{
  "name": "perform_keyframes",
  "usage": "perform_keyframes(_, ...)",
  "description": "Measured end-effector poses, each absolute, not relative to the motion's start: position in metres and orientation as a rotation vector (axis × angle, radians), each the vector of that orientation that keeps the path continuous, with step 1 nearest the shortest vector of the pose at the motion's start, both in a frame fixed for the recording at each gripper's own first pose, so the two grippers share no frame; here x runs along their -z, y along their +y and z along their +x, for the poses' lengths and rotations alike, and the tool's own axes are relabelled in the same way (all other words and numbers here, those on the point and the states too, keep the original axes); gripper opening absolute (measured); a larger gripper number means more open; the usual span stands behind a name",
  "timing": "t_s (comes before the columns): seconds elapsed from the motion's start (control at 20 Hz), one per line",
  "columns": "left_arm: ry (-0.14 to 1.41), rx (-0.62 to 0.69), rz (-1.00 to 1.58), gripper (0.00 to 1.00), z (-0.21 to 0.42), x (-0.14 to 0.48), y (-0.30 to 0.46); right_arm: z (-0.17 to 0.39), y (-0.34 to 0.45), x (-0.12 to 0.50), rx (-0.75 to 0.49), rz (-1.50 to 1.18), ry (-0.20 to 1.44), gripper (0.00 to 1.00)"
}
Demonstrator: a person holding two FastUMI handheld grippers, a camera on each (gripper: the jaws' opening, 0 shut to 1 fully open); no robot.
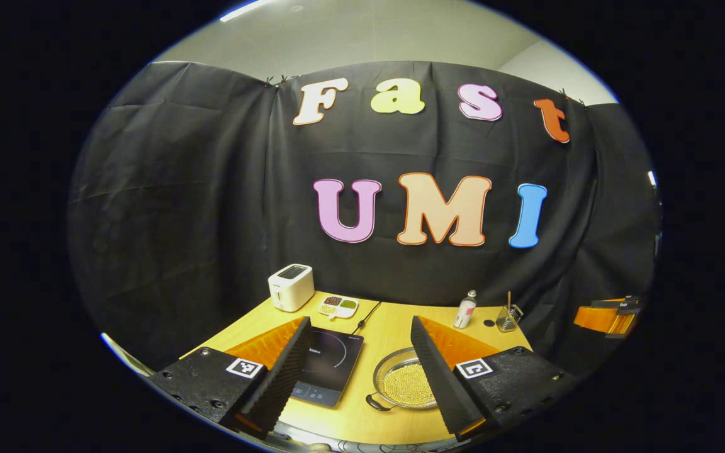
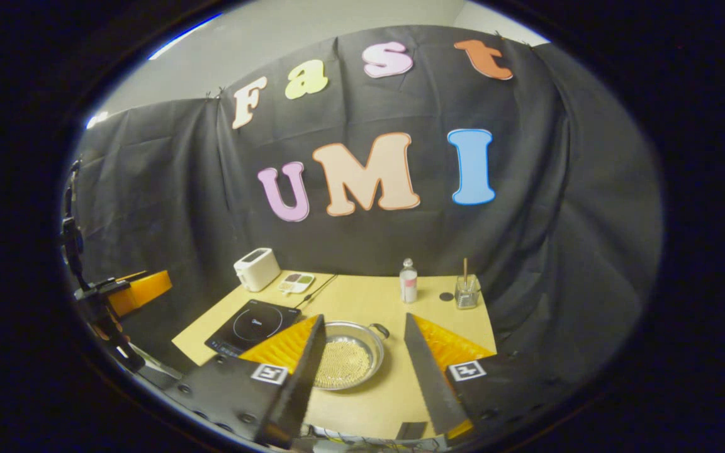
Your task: First push the handle of the pot to place it horizontally, then grasp the pot with both hands and set it on the induction cooktop.
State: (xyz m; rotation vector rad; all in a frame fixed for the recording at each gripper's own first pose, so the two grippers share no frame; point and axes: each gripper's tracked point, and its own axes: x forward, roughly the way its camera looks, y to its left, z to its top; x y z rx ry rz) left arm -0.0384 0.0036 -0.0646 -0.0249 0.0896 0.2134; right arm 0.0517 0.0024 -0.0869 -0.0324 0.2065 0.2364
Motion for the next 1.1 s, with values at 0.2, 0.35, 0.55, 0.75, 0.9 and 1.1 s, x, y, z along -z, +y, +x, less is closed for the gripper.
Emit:
perform_keyframes(0.2,0.111,-0.209,-0.019,0.96,-0.033,0.073,0.016,0.061,0.019,0.107,-0.24,-0.02,0.245,0.24)
perform_keyframes(0.35,0.116,-0.198,-0.009,0.96,-0.024,0.075,0.032,0.068,0.033,0.125,-0.227,-0.016,0.281,0.02)
perform_keyframes(0.55,0.117,-0.175,0.001,0.96,-0.008,0.076,0.057,0.075,0.049,0.143,-0.189,-0.026,0.313,0.02)
perform_keyframes(0.75,0.136,-0.132,0.011,0.96,0.01,0.084,0.081,0.081,0.068,0.174,-0.141,-0.015,0.351,0.02)
perform_keyframes(0.9,0.153,-0.093,0.027,0.96,0.023,0.095,0.097,0.082,0.075,0.2,-0.084,-0.036,0.391,0.02)
perform_keyframes(1.1,0.147,-0.041,0.033,0.96,0.038,0.103,0.114,0.079,0.094,0.238,-0.034,-0.04,0.447,0.0)
